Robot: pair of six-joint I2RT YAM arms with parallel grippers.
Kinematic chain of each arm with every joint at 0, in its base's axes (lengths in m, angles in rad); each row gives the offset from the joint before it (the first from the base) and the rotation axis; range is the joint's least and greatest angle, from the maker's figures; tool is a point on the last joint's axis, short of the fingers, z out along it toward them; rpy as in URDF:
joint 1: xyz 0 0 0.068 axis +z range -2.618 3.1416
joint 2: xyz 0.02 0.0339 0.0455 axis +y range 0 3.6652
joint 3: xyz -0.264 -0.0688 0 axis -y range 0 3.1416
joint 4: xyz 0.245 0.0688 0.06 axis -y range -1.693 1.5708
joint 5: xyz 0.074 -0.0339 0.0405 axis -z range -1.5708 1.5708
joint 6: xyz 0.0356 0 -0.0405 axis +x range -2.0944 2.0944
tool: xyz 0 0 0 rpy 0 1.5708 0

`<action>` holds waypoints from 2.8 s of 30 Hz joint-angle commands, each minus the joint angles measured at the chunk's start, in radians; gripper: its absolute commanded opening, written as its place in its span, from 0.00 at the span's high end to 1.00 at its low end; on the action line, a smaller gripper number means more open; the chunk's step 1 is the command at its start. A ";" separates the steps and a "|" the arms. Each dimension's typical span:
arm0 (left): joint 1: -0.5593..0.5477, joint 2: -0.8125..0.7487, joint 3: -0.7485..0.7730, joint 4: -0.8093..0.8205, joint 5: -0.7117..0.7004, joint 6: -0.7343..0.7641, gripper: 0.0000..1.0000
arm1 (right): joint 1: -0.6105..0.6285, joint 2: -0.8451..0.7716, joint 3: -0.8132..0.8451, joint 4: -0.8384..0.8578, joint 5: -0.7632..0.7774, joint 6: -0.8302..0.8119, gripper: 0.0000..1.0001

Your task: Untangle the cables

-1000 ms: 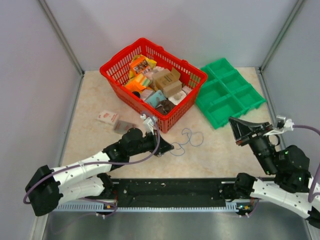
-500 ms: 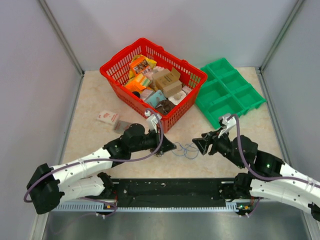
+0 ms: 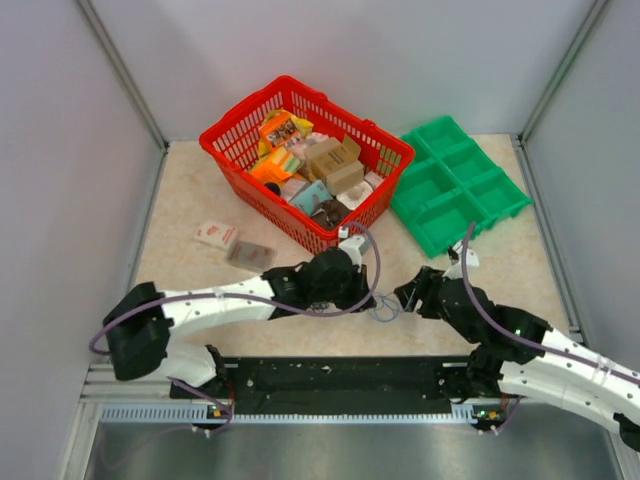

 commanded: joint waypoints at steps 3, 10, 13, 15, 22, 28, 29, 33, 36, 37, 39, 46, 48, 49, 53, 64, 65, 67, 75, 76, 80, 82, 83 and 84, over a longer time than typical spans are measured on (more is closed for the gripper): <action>-0.038 0.216 0.118 -0.029 -0.109 -0.013 1.00 | -0.118 -0.018 -0.084 -0.099 -0.132 0.257 0.35; -0.055 0.342 0.150 0.028 -0.125 -0.020 0.98 | -0.121 -0.030 -0.132 -0.113 -0.117 0.254 0.34; -0.055 0.341 0.132 0.019 -0.161 -0.026 0.85 | -0.123 -0.018 -0.146 -0.107 -0.117 0.216 0.32; -0.055 0.324 0.121 0.005 -0.179 -0.026 0.74 | -0.121 -0.007 -0.137 -0.101 -0.115 0.162 0.30; -0.055 0.127 0.014 0.016 -0.211 -0.040 0.48 | -0.135 0.017 -0.115 -0.056 -0.141 -0.012 0.18; -0.055 -0.188 -0.117 0.030 -0.250 -0.025 0.44 | -0.236 0.163 -0.129 0.120 -0.373 -0.134 0.14; -0.054 -0.243 -0.137 0.031 -0.254 -0.023 0.44 | -0.238 0.195 -0.115 0.128 -0.388 -0.160 0.12; -0.054 -0.426 -0.232 0.051 -0.313 -0.005 0.43 | -0.238 0.338 -0.051 0.113 -0.405 -0.226 0.01; -0.054 -0.516 -0.275 0.123 -0.276 0.047 0.42 | -0.233 0.383 -0.037 0.122 -0.419 -0.228 0.01; -0.054 -0.533 -0.279 0.132 -0.258 0.055 0.42 | -0.232 0.381 -0.049 0.143 -0.425 -0.226 0.01; -0.054 -0.576 -0.284 0.142 -0.236 0.061 0.42 | -0.229 0.404 -0.041 0.154 -0.427 -0.229 0.01; -0.054 -0.684 -0.306 0.183 -0.243 0.138 0.41 | -0.102 0.583 0.038 0.157 -0.229 -0.207 0.01; -0.054 -0.697 -0.298 0.148 -0.263 0.150 0.41 | -0.078 0.642 0.070 0.137 -0.178 -0.176 0.01; -0.054 -0.707 -0.296 0.140 -0.271 0.155 0.41 | -0.060 0.665 0.083 0.124 -0.146 -0.168 0.01; -0.054 -0.739 -0.309 0.113 -0.300 0.156 0.41 | -0.038 0.747 0.095 0.117 -0.092 -0.154 0.01; -0.054 -0.794 -0.335 0.057 -0.329 0.148 0.42 | -0.038 0.827 0.063 0.248 -0.120 -0.190 0.57; -0.054 -0.796 -0.336 0.057 -0.331 0.148 0.42 | -0.038 0.821 0.057 0.248 -0.117 -0.185 0.65; -0.054 -0.802 -0.338 0.051 -0.342 0.152 0.42 | -0.038 0.803 0.048 0.243 -0.094 -0.176 0.88; -0.054 -0.800 -0.332 0.025 -0.375 0.153 0.42 | -0.060 0.578 0.032 0.179 0.055 -0.182 1.00; -0.054 -0.799 -0.330 0.014 -0.386 0.147 0.42 | -0.080 0.535 0.034 0.176 0.055 -0.186 1.00; -0.054 -0.817 -0.344 -0.006 -0.417 0.135 0.42 | -0.247 0.400 0.054 0.173 0.024 -0.235 1.00; -0.054 -0.831 -0.353 -0.003 -0.420 0.130 0.42 | -0.335 0.364 0.101 0.171 0.044 -0.265 1.00; -0.054 -0.834 -0.356 -0.003 -0.422 0.129 0.42 | -0.385 0.372 0.139 0.157 0.070 -0.268 1.00; -0.052 -0.839 -0.359 -0.003 -0.422 0.127 0.42 | -0.429 0.390 0.185 0.137 0.086 -0.266 1.00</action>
